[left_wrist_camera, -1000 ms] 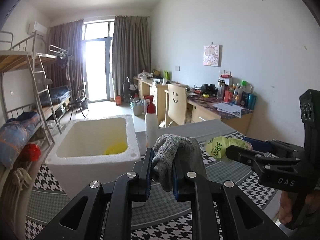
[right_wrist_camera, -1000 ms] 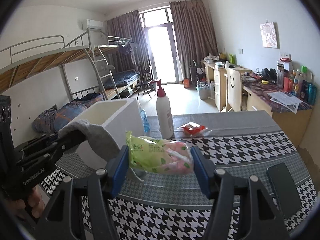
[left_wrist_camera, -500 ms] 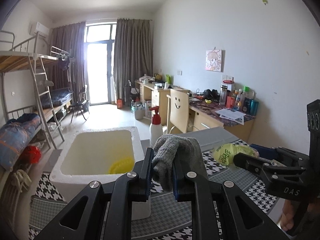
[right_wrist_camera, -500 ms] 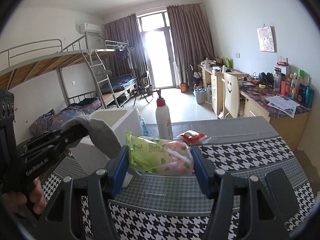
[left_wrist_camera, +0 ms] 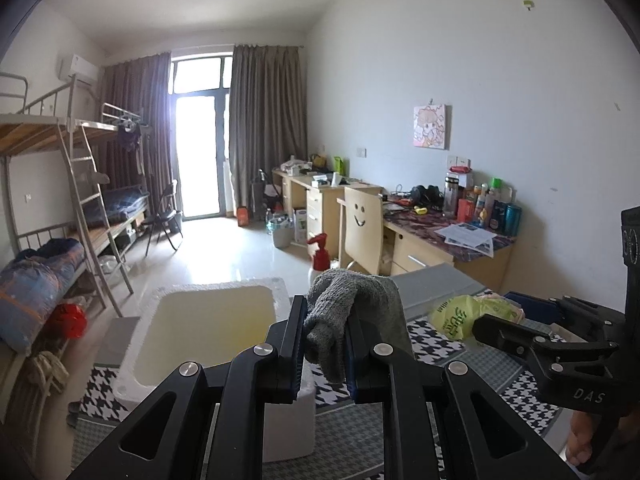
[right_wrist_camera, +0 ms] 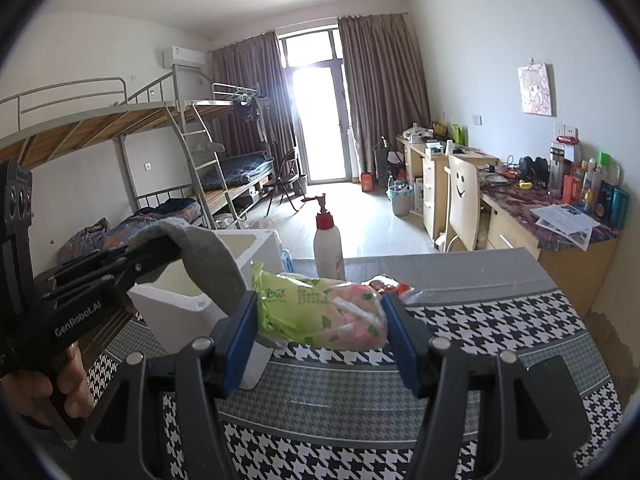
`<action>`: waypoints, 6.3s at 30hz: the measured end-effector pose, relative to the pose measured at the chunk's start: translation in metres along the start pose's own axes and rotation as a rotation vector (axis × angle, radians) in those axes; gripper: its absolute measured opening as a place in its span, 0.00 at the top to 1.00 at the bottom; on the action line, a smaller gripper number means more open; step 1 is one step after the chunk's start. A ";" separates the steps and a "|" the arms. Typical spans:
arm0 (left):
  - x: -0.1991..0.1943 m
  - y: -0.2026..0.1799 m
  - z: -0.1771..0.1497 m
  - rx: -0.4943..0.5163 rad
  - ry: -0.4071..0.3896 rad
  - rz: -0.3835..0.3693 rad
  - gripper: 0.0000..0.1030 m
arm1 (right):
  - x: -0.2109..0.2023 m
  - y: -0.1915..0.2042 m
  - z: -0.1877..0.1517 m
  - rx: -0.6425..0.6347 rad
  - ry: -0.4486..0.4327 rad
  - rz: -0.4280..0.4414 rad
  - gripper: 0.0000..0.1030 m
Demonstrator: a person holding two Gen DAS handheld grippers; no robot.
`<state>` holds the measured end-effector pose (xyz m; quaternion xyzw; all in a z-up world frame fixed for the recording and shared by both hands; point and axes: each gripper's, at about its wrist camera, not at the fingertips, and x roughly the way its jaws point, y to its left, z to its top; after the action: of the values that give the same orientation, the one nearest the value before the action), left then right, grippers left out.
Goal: Organize soft objects
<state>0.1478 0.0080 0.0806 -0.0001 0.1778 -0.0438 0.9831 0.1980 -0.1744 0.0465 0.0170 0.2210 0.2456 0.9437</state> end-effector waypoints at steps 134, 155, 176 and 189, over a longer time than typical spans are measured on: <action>-0.025 0.168 -0.033 -0.150 -0.006 0.360 0.01 | 0.146 0.139 0.027 -0.214 0.189 0.121 0.17; -0.044 0.144 -0.031 -0.135 -0.016 0.347 0.01 | 0.095 0.126 0.028 -0.166 0.091 0.150 0.12; -0.076 0.102 -0.026 -0.109 -0.076 0.285 0.01 | 0.031 0.103 0.014 -0.133 -0.009 0.118 0.01; -0.094 0.085 -0.035 -0.102 -0.117 0.290 0.01 | -0.006 0.092 0.004 -0.138 -0.060 0.081 0.01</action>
<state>0.0553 0.1008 0.0793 -0.0268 0.1206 0.1077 0.9865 0.1531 -0.0958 0.0655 -0.0319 0.1742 0.2974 0.9382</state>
